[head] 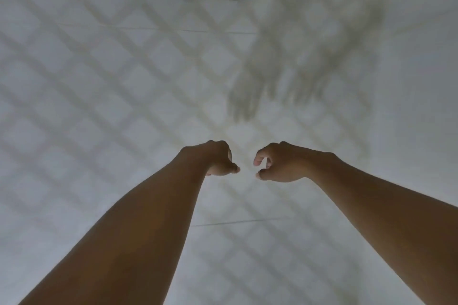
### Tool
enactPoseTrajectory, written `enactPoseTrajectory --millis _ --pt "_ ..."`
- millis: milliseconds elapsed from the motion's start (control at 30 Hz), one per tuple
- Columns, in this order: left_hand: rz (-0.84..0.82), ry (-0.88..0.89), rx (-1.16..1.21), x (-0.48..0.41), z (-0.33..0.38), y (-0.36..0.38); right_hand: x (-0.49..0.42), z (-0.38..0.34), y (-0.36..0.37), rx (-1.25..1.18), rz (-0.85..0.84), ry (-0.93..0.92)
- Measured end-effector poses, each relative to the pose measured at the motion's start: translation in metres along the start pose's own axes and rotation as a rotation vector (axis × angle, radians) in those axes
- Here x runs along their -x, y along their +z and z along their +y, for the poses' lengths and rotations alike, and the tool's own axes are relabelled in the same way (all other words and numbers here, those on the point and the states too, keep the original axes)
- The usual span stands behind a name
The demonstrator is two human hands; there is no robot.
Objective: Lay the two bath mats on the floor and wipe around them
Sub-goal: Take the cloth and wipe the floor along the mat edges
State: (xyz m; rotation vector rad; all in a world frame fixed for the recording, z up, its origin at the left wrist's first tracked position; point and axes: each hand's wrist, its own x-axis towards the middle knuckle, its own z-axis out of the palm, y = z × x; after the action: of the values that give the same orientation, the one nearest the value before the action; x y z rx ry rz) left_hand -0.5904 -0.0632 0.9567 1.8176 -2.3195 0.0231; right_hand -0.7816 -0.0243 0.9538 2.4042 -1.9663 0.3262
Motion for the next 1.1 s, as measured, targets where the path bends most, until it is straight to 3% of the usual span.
enactPoseTrajectory --millis 267,533,800,867,1000,1100 --pt "-0.08 0.603 0.148 0.083 0.301 0.018 0.286 0.155 -0.08 0.186 0.083 0.525" --pt "-0.14 1.21 0.38 0.282 0.532 -0.015 0.581 0.154 -0.201 0.417 0.356 0.971" --pt "-0.217 1.6 0.517 0.454 0.628 -0.044 0.759 0.118 -0.247 0.581 0.647 1.355" --pt "-0.233 1.64 0.497 0.475 0.64 -0.038 0.784 0.121 -0.241 0.512 0.635 1.426" --pt "-0.202 1.61 0.551 0.485 0.661 -0.018 0.797 0.138 -0.206 0.156 0.446 1.501" --pt "-0.156 1.619 0.578 0.481 0.662 -0.014 0.791 0.153 -0.189 0.181 0.548 1.479"
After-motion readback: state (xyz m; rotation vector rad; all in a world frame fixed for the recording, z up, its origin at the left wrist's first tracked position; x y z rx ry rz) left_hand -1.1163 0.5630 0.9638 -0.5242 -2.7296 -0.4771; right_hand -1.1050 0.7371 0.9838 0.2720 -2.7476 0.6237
